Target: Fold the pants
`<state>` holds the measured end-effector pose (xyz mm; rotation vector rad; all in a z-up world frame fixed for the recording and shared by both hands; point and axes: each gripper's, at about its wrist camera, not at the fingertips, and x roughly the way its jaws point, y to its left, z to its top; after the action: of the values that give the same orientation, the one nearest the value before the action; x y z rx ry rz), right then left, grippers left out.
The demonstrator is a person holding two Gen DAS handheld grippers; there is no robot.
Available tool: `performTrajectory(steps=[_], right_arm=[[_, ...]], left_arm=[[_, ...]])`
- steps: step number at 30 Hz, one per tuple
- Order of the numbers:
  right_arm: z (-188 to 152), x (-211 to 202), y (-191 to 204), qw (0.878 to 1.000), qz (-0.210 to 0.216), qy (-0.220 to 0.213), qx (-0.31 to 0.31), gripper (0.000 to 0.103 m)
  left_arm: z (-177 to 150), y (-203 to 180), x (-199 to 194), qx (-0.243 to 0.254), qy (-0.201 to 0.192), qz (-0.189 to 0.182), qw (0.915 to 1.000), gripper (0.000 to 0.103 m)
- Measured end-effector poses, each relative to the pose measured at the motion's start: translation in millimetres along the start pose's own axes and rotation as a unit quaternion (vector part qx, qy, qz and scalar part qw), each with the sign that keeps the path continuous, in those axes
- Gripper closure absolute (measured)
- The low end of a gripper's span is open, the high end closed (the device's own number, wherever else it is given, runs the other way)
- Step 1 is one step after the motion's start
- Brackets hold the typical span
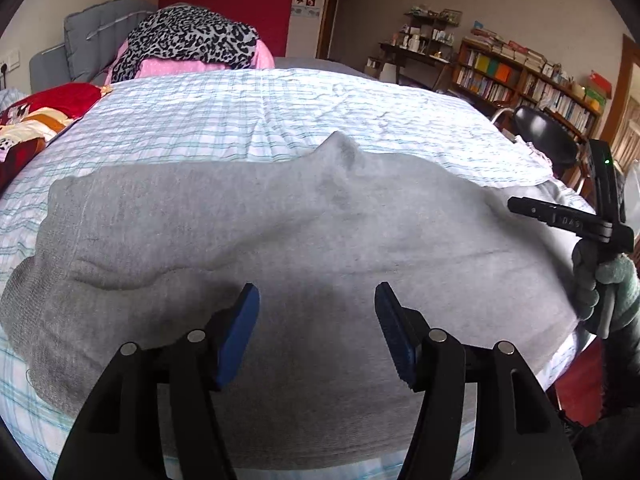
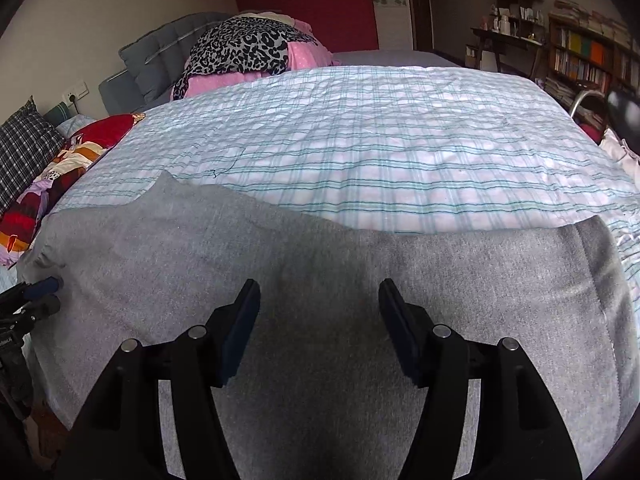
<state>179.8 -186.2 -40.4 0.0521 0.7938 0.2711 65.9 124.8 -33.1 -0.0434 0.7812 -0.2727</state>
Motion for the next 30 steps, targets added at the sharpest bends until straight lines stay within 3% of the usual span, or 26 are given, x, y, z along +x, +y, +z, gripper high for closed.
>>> performTrajectory(steps=[4, 10, 14, 19, 25, 30], right_arm=[[-19, -21, -3, 1.0, -0.01, -0.015, 0.004, 0.037], [-55, -41, -18, 0.998, -0.057, -0.028, 0.009, 0.037], [-75, -48, -21, 0.996, -0.075, -0.043, -0.015, 0.034], [-90, -55, -26, 0.995, -0.066, -0.073, -0.011, 0.033], [-114, -94, -55, 0.987, -0.043, -0.141, 0.07, 0.033], [-146, -128, -95, 0.972, -0.034, -0.163, 0.168, 0.033]], left_arm=[[6, -40, 0, 0.032, -0.007, -0.043, 0.9985, 0.036], [1, -88, 27, 0.058, 0.022, -0.095, 0.9936, 0.036], [-8, -109, 43, 0.089, 0.023, -0.075, 0.9929, 0.029], [-11, -120, 50, 0.115, 0.018, -0.048, 0.9921, 0.027], [1, -127, 51, 0.102, 0.027, -0.051, 0.9931, 0.027], [12, -157, 52, 0.121, 0.02, -0.072, 0.9898, 0.027]])
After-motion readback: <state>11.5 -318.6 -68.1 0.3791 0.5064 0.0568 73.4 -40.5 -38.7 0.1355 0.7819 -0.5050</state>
